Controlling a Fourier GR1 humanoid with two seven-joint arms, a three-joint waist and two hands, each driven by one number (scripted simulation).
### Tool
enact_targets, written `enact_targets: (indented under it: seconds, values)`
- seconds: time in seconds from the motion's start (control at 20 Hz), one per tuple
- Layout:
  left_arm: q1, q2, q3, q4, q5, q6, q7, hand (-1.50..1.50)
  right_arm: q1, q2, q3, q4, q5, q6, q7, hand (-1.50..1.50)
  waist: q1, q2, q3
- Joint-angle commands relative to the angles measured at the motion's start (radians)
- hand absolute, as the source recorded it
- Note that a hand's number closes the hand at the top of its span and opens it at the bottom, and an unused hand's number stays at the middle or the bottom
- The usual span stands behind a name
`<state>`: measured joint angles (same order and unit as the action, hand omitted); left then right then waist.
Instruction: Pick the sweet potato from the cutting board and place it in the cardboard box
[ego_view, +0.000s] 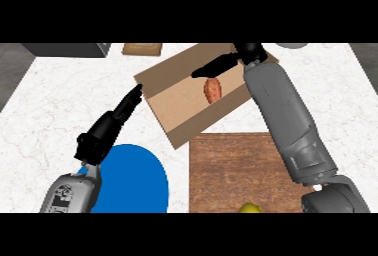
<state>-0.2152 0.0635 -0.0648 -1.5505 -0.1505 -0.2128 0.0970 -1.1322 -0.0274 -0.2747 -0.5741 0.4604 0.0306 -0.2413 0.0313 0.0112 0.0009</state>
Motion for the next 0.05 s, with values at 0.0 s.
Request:
enact_targets:
  seconds: [0.0]
  values:
    - [0.013,-0.004,-0.006,-0.025,0.013,-0.012,0.028,0.00,0.012,-0.073,-0.123,0.027,-0.125,0.054,-0.066,-1.50,-0.006,-0.002,0.000]
